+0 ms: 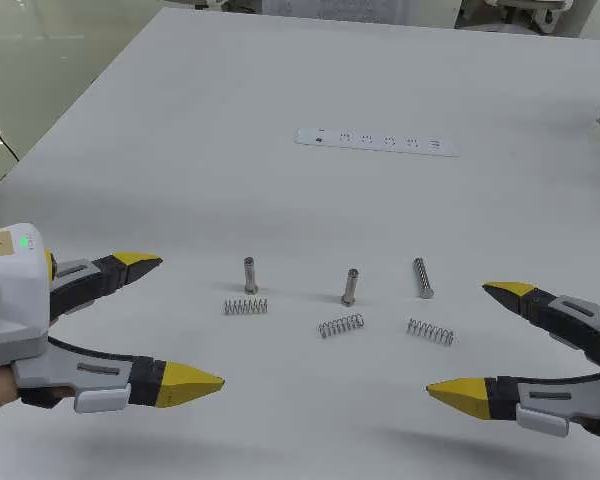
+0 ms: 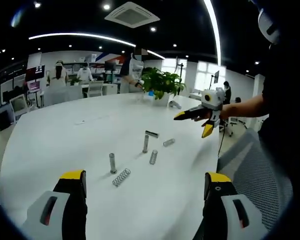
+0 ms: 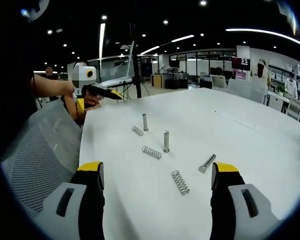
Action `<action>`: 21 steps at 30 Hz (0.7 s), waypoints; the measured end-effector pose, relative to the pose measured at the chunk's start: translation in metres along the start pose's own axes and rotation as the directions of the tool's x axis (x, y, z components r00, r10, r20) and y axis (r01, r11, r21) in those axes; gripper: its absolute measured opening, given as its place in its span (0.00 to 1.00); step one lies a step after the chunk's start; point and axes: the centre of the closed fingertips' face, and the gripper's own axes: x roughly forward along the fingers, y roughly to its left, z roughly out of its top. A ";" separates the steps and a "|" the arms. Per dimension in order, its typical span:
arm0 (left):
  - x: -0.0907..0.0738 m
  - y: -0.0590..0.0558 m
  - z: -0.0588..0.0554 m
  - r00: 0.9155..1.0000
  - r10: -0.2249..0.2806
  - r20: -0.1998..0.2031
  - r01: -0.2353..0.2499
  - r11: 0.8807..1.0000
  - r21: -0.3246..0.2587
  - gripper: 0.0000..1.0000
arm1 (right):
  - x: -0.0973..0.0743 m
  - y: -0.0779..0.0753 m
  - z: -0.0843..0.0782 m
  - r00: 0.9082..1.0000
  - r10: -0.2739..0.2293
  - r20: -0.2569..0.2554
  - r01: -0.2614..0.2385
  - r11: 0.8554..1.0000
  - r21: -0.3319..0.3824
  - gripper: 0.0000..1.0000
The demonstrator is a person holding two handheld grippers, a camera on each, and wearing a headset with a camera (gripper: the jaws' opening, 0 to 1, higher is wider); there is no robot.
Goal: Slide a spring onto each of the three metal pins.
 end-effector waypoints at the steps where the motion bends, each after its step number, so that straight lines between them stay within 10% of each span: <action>1: 0.000 0.000 0.000 1.000 0.000 0.002 0.000 1.000 -0.001 0.98 | 0.000 0.000 0.000 1.000 0.000 -0.001 0.000 1.000 -0.001 0.89; 21: 0.001 -0.001 0.003 1.000 -0.006 0.004 0.006 1.000 -0.002 0.98 | 0.003 0.000 -0.002 1.000 0.004 -0.008 -0.004 1.000 -0.005 0.88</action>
